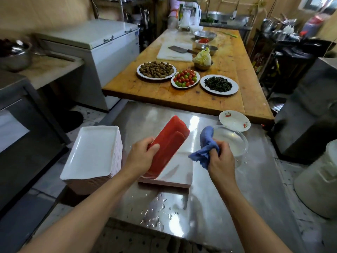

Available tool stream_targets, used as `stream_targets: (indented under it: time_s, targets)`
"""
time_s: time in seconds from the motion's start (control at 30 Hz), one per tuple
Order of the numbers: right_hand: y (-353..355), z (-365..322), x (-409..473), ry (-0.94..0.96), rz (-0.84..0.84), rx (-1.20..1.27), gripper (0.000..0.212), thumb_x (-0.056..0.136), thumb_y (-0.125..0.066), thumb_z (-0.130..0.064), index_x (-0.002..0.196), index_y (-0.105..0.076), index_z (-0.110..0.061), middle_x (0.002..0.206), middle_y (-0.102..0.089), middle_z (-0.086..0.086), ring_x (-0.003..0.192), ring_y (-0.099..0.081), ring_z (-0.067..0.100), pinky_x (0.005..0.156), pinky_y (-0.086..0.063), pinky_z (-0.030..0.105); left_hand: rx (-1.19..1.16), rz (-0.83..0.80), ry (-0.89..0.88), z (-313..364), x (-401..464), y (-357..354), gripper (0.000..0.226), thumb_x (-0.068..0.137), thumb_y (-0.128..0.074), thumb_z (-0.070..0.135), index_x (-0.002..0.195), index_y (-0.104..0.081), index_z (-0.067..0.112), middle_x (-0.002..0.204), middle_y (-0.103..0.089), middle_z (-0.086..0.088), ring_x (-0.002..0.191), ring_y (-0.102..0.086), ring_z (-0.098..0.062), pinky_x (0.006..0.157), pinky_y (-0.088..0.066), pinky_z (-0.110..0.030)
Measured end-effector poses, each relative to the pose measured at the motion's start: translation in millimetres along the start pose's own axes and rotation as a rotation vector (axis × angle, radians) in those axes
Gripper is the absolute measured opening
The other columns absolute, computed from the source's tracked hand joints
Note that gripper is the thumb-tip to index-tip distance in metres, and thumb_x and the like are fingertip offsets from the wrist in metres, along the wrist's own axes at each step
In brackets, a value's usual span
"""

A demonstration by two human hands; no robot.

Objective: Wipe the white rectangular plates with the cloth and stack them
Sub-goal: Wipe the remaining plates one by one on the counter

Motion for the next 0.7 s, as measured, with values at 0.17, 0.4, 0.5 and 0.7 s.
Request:
stream_targets:
  time_s: [0.17, 0.4, 0.5, 0.7]
  targets:
    - [-31, -61, 5, 0.4, -0.118, -0.161, 0.021, 0.094, -0.045, -0.004, 0.113, -0.052, -0.008, 0.124, -0.055, 0.008, 0.105, -0.056, 0.018, 0.087, -0.047, 0.035, -0.529, -0.069, 0.232, 13, -18, 34, 0.021, 0.098, -0.046, 0.014, 0.108, -0.063, 0.008, 0.09, -0.073, -0.01, 0.081, -0.068, -0.024, 0.077, -0.057, -0.036]
    - [-74, -101, 0, 0.717, -0.348, -0.515, 0.05, 0.089, -0.05, -0.016, 0.136, -0.04, -0.003, 0.147, -0.032, 0.017, 0.138, -0.027, 0.031, 0.115, -0.017, 0.033, -0.742, -0.055, 0.246, 26, -37, 55, 0.026, 0.098, -0.043, 0.009, 0.116, -0.057, -0.004, 0.109, -0.063, -0.031, 0.096, -0.06, -0.039, 0.093, -0.047, -0.054]
    - [-83, -109, 0, 0.777, -0.343, -0.669, 0.057, 0.09, -0.039, -0.028, 0.144, -0.033, -0.015, 0.145, -0.032, 0.016, 0.134, -0.028, 0.031, 0.113, -0.023, 0.04, -0.748, -0.033, 0.222, 25, -41, 58, 0.024, 0.098, -0.044, 0.01, 0.112, -0.058, -0.002, 0.103, -0.066, -0.028, 0.089, -0.063, -0.035, 0.083, -0.054, -0.046]
    - [-70, -99, 10, 0.759, -0.318, -0.674, 0.049, 0.097, -0.039, -0.022, 0.144, -0.033, -0.008, 0.141, -0.038, 0.019, 0.128, -0.035, 0.033, 0.108, -0.03, 0.042, -0.821, 0.019, 0.239, 20, -41, 60, 0.019, 0.096, -0.047, 0.011, 0.1, -0.064, 0.003, 0.09, -0.07, -0.02, 0.077, -0.067, -0.028, 0.076, -0.056, -0.041]
Point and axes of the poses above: each hand's wrist, its own x-axis towards the middle knuckle, its own y-axis out of the back of the hand, z = x × y, the point moved 1 cm from there along x, towards the middle knuckle
